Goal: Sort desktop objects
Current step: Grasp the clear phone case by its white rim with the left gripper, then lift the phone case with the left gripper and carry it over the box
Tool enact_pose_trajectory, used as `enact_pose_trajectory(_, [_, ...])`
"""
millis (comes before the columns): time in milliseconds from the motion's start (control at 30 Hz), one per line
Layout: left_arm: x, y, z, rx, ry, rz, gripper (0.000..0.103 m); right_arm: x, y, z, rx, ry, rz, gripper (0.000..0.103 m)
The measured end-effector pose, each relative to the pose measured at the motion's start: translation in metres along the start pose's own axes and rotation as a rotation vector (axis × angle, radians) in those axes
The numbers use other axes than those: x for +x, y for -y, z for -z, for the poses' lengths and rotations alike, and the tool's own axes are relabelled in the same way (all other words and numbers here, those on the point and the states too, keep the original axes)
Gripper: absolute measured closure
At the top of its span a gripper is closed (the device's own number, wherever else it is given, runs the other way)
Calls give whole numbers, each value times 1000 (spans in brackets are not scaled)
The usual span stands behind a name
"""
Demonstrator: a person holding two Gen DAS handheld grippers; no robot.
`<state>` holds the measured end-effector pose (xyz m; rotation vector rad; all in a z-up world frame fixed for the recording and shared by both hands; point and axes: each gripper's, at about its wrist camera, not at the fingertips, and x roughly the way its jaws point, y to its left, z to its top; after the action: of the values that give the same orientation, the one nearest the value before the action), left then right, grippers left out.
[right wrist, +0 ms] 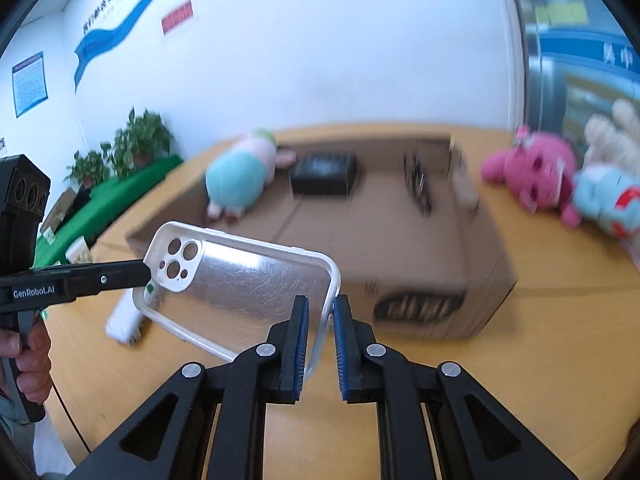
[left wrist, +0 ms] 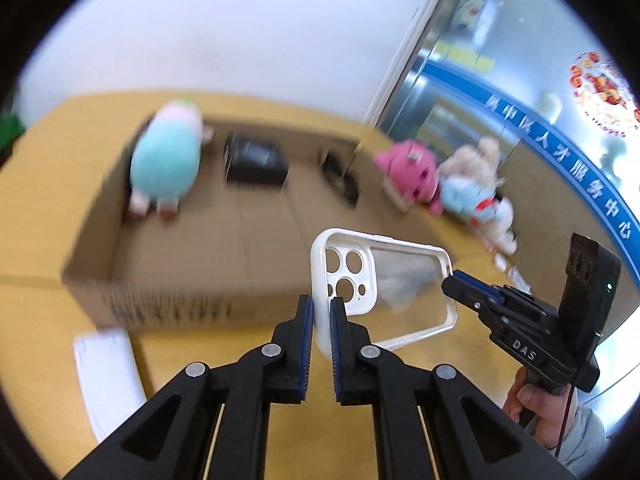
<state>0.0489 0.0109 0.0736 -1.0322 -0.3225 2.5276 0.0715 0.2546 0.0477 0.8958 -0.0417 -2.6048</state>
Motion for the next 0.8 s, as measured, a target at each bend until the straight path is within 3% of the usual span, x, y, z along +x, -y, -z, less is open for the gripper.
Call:
enact_pose_trajectory(267, [-25,24,-64,97,151,32,96,-48,-7,-77,-74,189,54,91])
enact_pose_trajectory(500, [-44,0,-101,98,221,-45,96,-46,-34,-139,-155,272,24,91])
enact_pose_trajectory(633, [-41,-38,-114,46,197,-119,96,-10,-55,-163,-168,241,-46,90])
enact_pose_trajectory(800, [-11,-92,-114,-20,109,-203,96,67,-73,-166,-144,121,-134,90])
